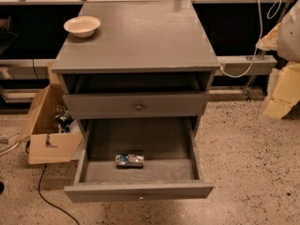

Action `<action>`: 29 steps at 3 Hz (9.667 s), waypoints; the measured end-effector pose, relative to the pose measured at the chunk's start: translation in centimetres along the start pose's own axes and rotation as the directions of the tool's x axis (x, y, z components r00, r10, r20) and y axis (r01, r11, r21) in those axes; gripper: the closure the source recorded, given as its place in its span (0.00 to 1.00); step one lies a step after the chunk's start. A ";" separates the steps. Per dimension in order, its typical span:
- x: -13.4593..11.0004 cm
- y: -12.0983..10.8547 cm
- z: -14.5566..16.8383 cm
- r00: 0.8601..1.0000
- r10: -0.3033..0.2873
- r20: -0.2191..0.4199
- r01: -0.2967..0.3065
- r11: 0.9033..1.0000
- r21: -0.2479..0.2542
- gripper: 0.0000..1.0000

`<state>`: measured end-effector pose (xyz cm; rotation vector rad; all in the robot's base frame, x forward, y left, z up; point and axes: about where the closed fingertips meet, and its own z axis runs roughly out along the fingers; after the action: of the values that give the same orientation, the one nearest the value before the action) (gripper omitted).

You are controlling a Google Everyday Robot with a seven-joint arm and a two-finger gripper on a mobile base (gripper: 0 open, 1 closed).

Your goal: Pick redbull can from middle drawer and place on counter

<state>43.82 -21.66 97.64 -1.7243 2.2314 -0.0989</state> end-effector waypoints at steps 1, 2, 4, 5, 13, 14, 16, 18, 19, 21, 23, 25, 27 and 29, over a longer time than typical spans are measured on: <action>0.0 0.0 0.0 1.000 0.000 0.000 0.000 1.000 0.000 0.00; -0.7 0.6 3.2 0.999 0.019 0.039 -0.018 0.999 -0.030 0.00; -4.0 5.0 16.6 0.965 0.157 0.209 -0.123 0.978 -0.166 0.00; -7.2 6.4 22.9 0.928 0.214 0.305 -0.150 0.964 -0.220 0.00; -16.5 4.7 50.4 0.916 0.069 0.394 0.039 0.965 -0.258 0.00; -17.5 5.0 55.0 0.903 -0.003 0.429 0.113 0.966 -0.231 0.00; -20.8 5.8 63.2 0.893 -0.103 0.439 0.198 0.964 -0.176 0.00; -21.3 6.8 67.9 0.901 -0.108 0.419 0.198 0.964 -0.178 0.36; -20.9 6.9 67.8 0.890 -0.081 0.449 0.188 0.962 -0.197 0.60; -17.8 4.8 57.0 0.771 -0.084 0.631 0.241 0.956 -0.168 1.00; -14.6 0.2 41.6 0.763 -0.221 0.608 0.307 0.951 -0.040 1.00; -15.1 -0.2 40.0 0.761 -0.247 0.600 0.320 0.947 -0.017 1.00; -18.9 -3.8 23.8 0.817 -0.373 0.440 0.360 0.926 0.115 1.00; -20.2 -8.4 16.9 0.872 -0.312 0.376 0.262 0.948 0.180 1.00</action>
Offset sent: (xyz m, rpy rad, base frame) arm 0.0190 0.0387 -0.1036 0.1589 0.0842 -0.0044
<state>61.05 -2.30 87.86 -1.8063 1.6345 0.0469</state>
